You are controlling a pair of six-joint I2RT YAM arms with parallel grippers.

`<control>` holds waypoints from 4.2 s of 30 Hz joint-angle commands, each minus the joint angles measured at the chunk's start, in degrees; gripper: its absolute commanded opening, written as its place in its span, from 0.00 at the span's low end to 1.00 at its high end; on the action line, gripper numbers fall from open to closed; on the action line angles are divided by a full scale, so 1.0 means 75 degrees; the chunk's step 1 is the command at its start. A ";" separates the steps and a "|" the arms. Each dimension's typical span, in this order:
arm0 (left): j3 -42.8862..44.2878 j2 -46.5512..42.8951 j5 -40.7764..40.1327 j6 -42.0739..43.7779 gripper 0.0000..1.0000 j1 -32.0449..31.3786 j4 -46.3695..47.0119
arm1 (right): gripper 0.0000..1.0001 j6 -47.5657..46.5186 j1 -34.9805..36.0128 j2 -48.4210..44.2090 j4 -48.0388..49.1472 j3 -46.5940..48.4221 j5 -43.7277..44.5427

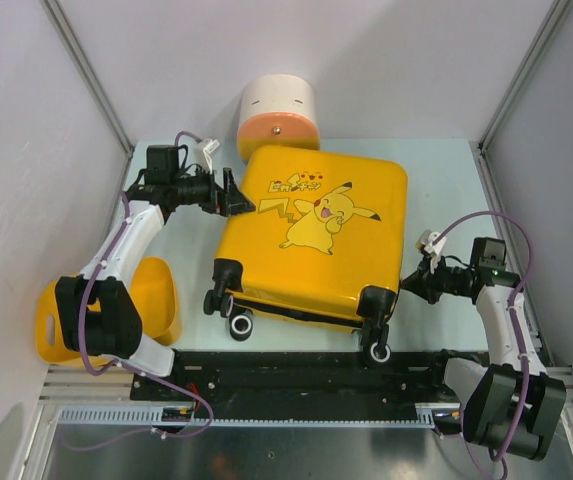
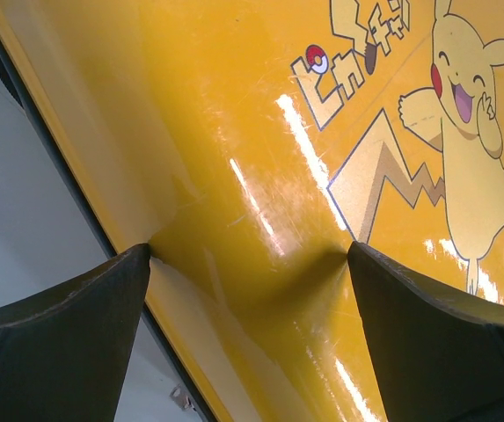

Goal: Open, take out, and arrange the luggage

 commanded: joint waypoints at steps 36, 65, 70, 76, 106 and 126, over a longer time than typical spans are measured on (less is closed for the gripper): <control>0.0365 0.0846 0.0150 0.0668 0.95 0.0021 -0.0090 | 0.00 0.1430 0.0383 0.1786 0.5906 0.0522 0.0267; 0.1770 0.2497 0.1052 0.0000 0.94 -0.1418 -0.0091 | 0.00 -0.0651 0.1572 -0.0284 0.1238 -0.0099 -0.0048; 0.3199 0.3822 0.1052 -0.0222 0.84 -0.2837 -0.0102 | 0.00 -0.1262 0.0877 -0.0849 0.0087 -0.0123 0.0045; 0.5181 0.4575 0.0374 -0.0293 0.86 -0.2605 -0.0102 | 0.00 0.0983 0.0864 -0.1177 0.1163 -0.0228 0.0748; -0.2435 -0.4461 -0.1526 0.1863 1.00 -0.4559 -0.2645 | 0.00 0.5253 0.4719 -0.2068 0.4457 -0.1330 0.3138; -0.2306 -0.3910 -0.4349 0.2483 0.59 -0.6014 -0.2821 | 0.00 0.5514 0.5458 -0.2348 0.4553 -0.1236 0.4930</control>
